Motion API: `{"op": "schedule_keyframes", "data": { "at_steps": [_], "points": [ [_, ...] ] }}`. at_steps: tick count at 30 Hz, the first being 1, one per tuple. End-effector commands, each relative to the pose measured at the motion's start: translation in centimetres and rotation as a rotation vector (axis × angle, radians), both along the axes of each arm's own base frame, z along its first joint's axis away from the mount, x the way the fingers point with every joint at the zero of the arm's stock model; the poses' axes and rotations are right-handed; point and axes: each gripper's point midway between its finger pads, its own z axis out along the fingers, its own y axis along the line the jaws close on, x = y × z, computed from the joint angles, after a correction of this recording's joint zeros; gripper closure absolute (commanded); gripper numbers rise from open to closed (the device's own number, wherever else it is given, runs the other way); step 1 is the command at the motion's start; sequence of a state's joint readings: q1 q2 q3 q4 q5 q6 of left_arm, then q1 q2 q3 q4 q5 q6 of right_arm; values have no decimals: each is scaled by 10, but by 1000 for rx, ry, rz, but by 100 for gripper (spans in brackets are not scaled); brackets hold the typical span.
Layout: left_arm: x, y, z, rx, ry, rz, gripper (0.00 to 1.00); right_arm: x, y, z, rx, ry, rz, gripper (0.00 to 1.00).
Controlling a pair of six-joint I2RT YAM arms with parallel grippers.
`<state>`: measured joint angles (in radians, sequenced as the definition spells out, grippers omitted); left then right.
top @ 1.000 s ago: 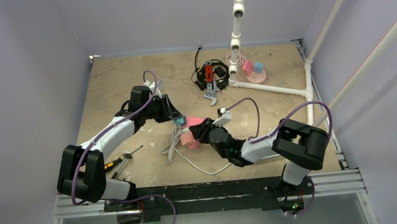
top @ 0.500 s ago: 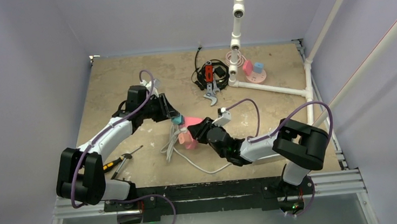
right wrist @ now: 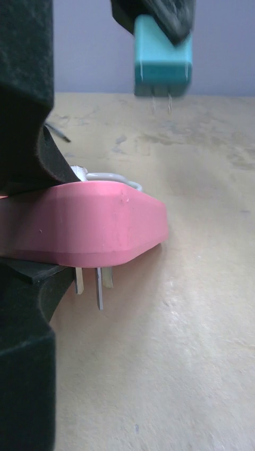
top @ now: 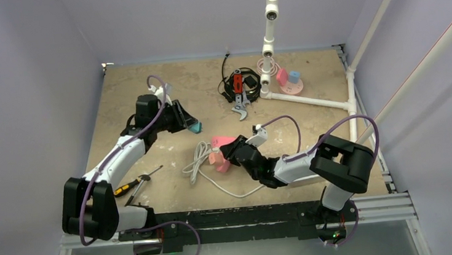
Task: Pull the plug off the socket
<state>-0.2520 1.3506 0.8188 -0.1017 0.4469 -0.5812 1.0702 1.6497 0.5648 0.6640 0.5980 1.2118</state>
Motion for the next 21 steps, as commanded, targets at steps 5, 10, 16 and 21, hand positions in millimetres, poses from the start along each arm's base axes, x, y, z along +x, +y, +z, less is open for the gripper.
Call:
{"op": "schedule_keyframes", "data": {
  "at_steps": [5, 10, 16, 21],
  "points": [
    [30, 18, 57, -19, -232, 68, 100, 1, -32, -35, -121, 52, -70, 100],
    [43, 36, 52, 5, -217, 137, 100, 1, -29, -15, -84, -12, -37, 100],
    [91, 103, 39, 207, -189, 377, 100, 0, -25, 16, -34, -94, -1, 100],
    [133, 129, 37, 275, -213, 463, 100, -1, -22, 28, -14, -119, 24, 100]
  ]
}}
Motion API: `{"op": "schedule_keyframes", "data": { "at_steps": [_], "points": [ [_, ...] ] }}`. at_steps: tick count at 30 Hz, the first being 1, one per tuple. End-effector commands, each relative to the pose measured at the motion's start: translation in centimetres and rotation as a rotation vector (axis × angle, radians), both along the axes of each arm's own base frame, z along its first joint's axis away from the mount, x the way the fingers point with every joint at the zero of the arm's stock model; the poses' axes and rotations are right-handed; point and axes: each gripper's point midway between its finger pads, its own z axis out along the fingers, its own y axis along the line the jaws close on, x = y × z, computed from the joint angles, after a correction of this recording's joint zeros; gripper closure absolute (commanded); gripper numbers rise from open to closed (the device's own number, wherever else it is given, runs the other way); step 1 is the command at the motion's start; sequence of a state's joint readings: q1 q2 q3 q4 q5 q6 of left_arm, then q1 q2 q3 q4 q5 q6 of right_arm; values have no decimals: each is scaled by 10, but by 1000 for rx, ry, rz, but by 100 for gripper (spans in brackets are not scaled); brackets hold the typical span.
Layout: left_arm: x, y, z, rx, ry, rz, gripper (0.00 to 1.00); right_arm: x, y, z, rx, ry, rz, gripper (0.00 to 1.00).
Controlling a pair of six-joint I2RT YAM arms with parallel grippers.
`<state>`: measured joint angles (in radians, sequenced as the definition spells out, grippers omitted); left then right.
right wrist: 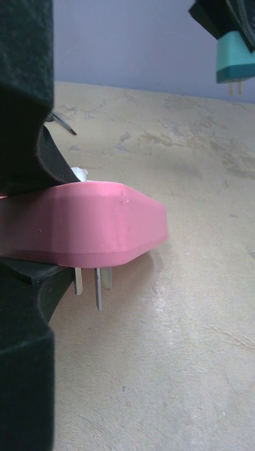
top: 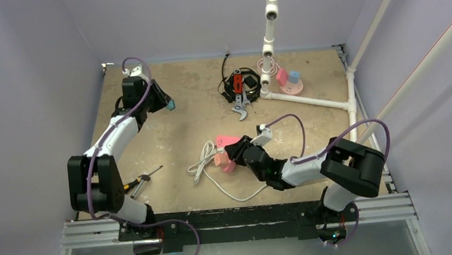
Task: Pull the plug off the socket
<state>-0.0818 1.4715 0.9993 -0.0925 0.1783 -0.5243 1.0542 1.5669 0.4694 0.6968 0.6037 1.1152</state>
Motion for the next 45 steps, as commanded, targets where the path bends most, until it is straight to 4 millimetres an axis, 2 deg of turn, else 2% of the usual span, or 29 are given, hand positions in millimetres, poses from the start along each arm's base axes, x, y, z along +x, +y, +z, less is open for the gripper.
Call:
{"op": "schedule_keyframes", "data": {
  "at_steps": [1, 4, 8, 10, 12, 16, 20, 25, 28, 31, 33, 35, 38, 40, 43, 45],
  "points": [
    [49, 36, 19, 121, -93, 115, 100, 3, 6, 30, 57, -72, 20, 100],
    [63, 53, 6, 151, -73, 141, 100, 2, 7, 36, 62, -81, 35, 100],
    [70, 79, -29, 85, 4, 167, 100, 1, 6, 51, 77, -113, 46, 100],
    [71, 84, -45, 105, 38, 159, 99, 1, 6, 58, 93, -131, 51, 100],
    [70, 86, -59, 124, 85, 153, 93, 0, 5, 64, 105, -144, 57, 100],
    [70, 91, -70, 143, 117, 154, 76, -1, 5, 70, 114, -160, 63, 100],
    [67, 98, -77, 164, 151, 172, 44, -2, 3, 69, 116, -160, 61, 100],
    [58, 117, -94, 252, 241, 239, 6, -5, 1, 72, 133, -170, 69, 100],
    [57, 123, -86, 275, 237, 266, 1, -6, 0, 74, 139, -171, 70, 100],
    [56, 120, -62, 269, 184, 278, 1, -6, -3, 78, 141, -174, 62, 100],
    [55, 110, -38, 256, 130, 271, 1, -3, -8, 78, 122, -177, 34, 100],
    [51, 94, -6, 248, 55, 247, 1, 2, -11, 79, 94, -175, 0, 100],
    [39, 37, 29, 232, -46, 126, 3, 12, -17, 79, 53, -159, -66, 100],
    [26, -7, 43, 215, -89, 21, 3, 22, -23, 78, 9, -149, -103, 100],
    [0, -67, 45, 122, -112, -135, 3, 41, -39, 85, -24, -162, -148, 100],
    [-19, -105, 44, 96, -119, -237, 3, 50, -48, 97, -20, -195, -169, 100]
  ]
}}
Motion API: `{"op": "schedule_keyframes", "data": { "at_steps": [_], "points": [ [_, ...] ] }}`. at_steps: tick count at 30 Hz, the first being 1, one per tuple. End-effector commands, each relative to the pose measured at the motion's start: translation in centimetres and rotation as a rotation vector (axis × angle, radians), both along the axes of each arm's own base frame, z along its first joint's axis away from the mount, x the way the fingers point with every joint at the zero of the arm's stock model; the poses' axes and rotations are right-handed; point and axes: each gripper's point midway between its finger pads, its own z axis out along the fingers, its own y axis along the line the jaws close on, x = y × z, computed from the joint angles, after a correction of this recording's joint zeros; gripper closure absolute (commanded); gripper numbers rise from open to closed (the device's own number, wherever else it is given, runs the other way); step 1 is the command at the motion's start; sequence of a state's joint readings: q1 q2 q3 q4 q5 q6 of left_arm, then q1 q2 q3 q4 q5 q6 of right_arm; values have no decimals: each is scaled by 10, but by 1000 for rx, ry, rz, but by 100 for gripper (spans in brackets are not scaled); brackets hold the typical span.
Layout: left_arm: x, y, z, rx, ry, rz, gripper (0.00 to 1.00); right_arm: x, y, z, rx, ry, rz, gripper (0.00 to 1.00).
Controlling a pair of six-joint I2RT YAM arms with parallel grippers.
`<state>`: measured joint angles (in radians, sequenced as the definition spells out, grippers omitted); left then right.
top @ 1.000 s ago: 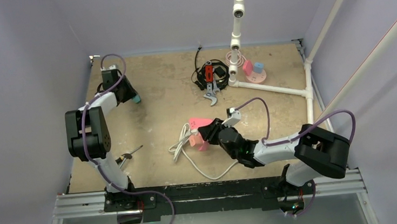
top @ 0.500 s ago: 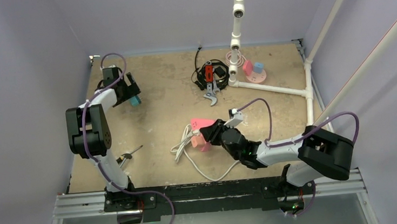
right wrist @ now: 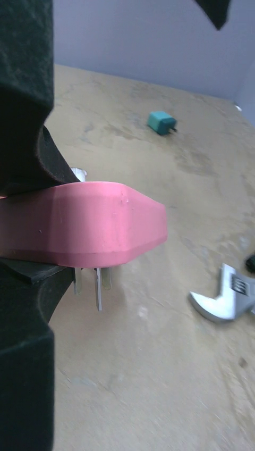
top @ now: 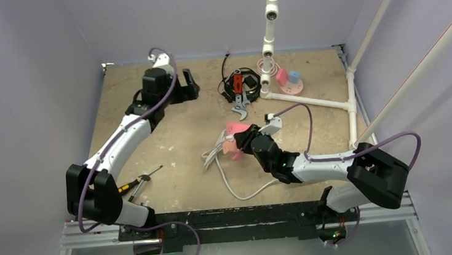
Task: Pull the plug off the socket
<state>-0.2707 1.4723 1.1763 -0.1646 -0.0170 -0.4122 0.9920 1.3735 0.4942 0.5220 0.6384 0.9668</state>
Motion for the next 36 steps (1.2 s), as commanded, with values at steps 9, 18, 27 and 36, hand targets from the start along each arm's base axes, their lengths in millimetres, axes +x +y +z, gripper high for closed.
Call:
{"op": "schedule_keyframes", "data": {
  "at_steps": [9, 18, 27, 36],
  "points": [
    [-95, -138, -12, -218, 64, -448, 3, 64, -27, 108, 66, -223, -219, 100],
    [-103, -149, 8, -290, 0, -513, 1, 88, -27, 134, -10, -314, -294, 100],
    [-110, -165, -12, -345, 89, -570, 15, 81, -32, 138, 14, -353, -279, 100],
    [-115, -174, -39, -394, 187, -585, 46, 82, -32, 136, 9, -349, -281, 100]
  ]
}}
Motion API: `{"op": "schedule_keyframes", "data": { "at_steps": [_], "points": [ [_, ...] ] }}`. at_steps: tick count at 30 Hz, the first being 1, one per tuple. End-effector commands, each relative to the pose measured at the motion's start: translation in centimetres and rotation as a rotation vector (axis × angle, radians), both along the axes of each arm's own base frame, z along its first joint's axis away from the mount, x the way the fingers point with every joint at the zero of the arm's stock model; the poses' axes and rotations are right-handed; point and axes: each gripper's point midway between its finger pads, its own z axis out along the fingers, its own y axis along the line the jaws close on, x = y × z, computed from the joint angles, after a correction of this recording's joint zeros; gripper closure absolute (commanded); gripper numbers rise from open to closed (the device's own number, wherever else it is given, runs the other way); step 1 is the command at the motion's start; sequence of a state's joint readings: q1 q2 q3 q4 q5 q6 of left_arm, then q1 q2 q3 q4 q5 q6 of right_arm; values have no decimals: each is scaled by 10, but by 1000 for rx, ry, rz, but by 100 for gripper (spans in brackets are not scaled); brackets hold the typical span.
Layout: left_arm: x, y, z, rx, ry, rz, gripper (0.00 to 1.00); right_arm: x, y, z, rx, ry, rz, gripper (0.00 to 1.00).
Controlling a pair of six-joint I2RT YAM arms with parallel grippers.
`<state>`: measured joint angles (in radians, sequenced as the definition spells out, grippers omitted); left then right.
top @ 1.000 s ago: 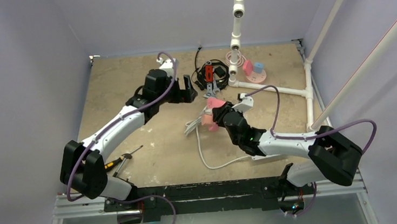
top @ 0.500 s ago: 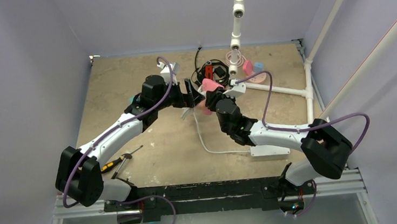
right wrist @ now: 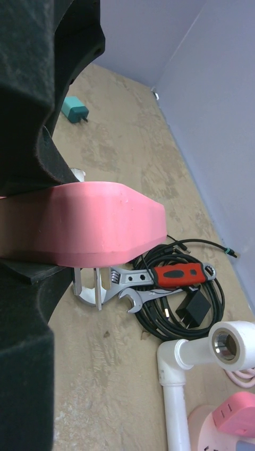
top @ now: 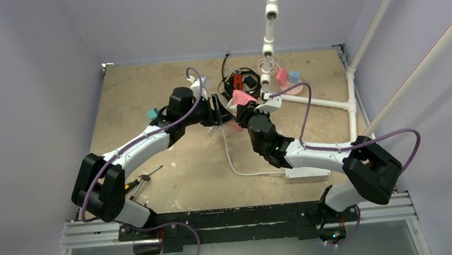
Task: Pull the plug off the socket
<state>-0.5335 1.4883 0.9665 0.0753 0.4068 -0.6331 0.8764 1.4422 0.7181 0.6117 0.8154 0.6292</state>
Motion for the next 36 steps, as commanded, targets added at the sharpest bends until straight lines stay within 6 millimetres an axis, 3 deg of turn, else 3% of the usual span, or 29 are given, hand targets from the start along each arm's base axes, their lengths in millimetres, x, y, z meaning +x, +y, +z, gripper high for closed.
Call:
{"op": "schedule_keyframes", "data": {
  "at_steps": [1, 8, 12, 15, 21, 25, 29, 36],
  "points": [
    [-7, -11, 0, -57, 21, -45, 46, 4, -4, 52, 155, -128, -37, 100],
    [-13, -19, 4, -116, 36, -92, 54, 6, -2, 50, 149, -124, -38, 100],
    [-14, -21, 2, -121, 46, -103, 84, 7, -1, 46, 143, -117, -41, 100],
    [-12, -19, 3, -96, 30, -92, 100, 14, 0, 33, 115, -78, -72, 100],
    [-9, -14, 2, 12, -35, -48, 100, 31, 7, 8, 67, -2, -109, 100],
    [-9, -15, 2, 18, -34, -49, 100, 33, 9, 5, 62, 7, -102, 100],
    [-2, -6, -1, 39, -19, -16, 100, 25, 10, 21, 86, -42, -44, 100],
    [18, 18, -9, 25, 36, 57, 100, -5, 6, 74, 181, -228, 113, 100]
  ]
}}
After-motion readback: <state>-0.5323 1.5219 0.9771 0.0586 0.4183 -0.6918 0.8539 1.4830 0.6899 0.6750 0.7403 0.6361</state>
